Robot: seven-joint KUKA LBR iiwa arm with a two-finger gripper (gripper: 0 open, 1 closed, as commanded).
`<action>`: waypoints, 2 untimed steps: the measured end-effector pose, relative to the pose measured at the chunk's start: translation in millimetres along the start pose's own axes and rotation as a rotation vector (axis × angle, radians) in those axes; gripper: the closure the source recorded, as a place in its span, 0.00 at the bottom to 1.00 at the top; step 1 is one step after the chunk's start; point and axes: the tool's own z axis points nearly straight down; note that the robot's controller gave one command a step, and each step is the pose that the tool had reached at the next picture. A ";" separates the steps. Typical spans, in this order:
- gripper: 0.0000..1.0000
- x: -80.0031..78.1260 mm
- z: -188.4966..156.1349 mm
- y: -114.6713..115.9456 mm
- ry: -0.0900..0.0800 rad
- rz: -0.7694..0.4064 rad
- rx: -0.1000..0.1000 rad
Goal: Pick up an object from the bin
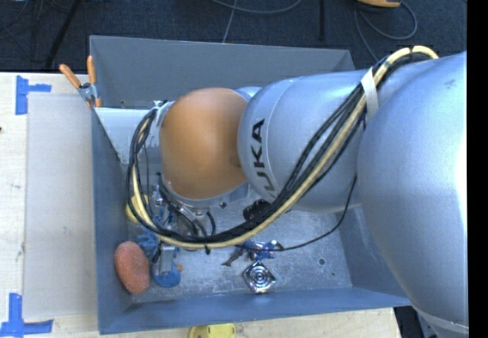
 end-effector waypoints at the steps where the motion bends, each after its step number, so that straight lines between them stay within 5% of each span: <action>1: 0.00 -2.1 -4.6 -1.2 -0.007 0.005 -0.002; 2: 0.00 -11.6 23.6 -12.0 -0.012 -0.088 -0.003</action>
Offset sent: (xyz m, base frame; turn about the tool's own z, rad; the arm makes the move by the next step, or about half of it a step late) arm 0.0162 -0.0217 -0.0448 -0.1409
